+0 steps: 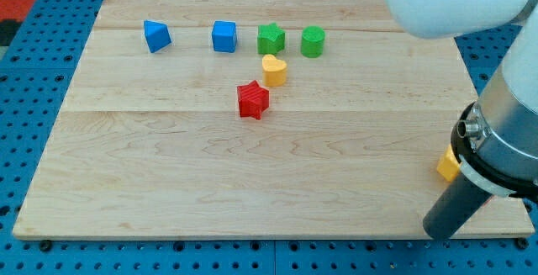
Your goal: Place the yellow hexagon to the bottom of the red star
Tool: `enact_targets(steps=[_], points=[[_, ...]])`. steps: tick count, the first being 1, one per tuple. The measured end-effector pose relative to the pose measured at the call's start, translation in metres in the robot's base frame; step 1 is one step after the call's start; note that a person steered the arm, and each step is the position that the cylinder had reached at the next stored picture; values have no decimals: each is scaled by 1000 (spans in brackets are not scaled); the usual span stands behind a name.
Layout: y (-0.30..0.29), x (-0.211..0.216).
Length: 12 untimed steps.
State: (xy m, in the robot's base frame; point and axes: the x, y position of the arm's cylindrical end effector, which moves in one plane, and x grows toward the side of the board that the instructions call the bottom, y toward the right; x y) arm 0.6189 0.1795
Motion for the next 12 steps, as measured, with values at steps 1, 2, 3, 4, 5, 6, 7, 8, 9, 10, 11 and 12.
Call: enact_targets(steps=[1,2,3,4,5,6,7,8,9,10,11,12], points=[[11,0],[88,-2],[151,-4],[163,-22],[128,-53],[64,-72],[-3,-89],[-42,-110],[-9,-132],[-61,-140],[-138,-139],[-135,-134]])
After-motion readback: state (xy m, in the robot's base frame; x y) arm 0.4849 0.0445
